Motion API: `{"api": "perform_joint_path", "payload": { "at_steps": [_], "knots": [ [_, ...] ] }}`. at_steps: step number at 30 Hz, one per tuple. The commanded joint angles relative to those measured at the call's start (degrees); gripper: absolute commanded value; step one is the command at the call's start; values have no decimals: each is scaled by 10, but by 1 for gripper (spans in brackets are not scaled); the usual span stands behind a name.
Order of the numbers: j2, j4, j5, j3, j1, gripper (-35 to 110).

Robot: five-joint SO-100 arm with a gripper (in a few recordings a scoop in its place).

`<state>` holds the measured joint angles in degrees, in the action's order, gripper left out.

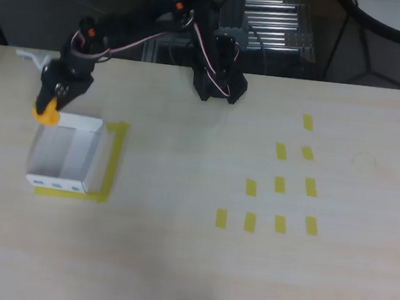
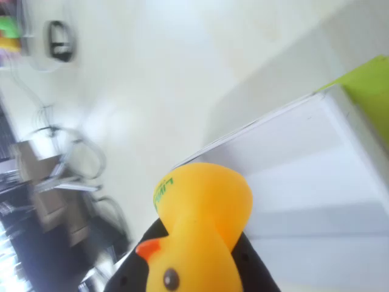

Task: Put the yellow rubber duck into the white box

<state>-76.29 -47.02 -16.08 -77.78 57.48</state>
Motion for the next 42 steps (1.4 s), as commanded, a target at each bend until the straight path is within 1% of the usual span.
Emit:
{"api": "perform_joint_path", "payload": {
  "at_steps": [1,7,15,19,23,26,31,37,40,42],
  "knots": [
    [36,11,-19,93,4,0],
    [122,-49,-26,175,-12,0],
    [178,-79,-66,219,-46,2],
    [187,-81,-92,219,-60,7],
    [187,-84,-127,216,-65,17],
    [185,-83,-130,220,-67,23],
    [178,-85,-144,220,-71,27],
    [156,-86,-151,209,-76,27],
    [78,-89,-141,163,-91,26],
    [-5,-112,-147,134,-113,27]
  ]
}}
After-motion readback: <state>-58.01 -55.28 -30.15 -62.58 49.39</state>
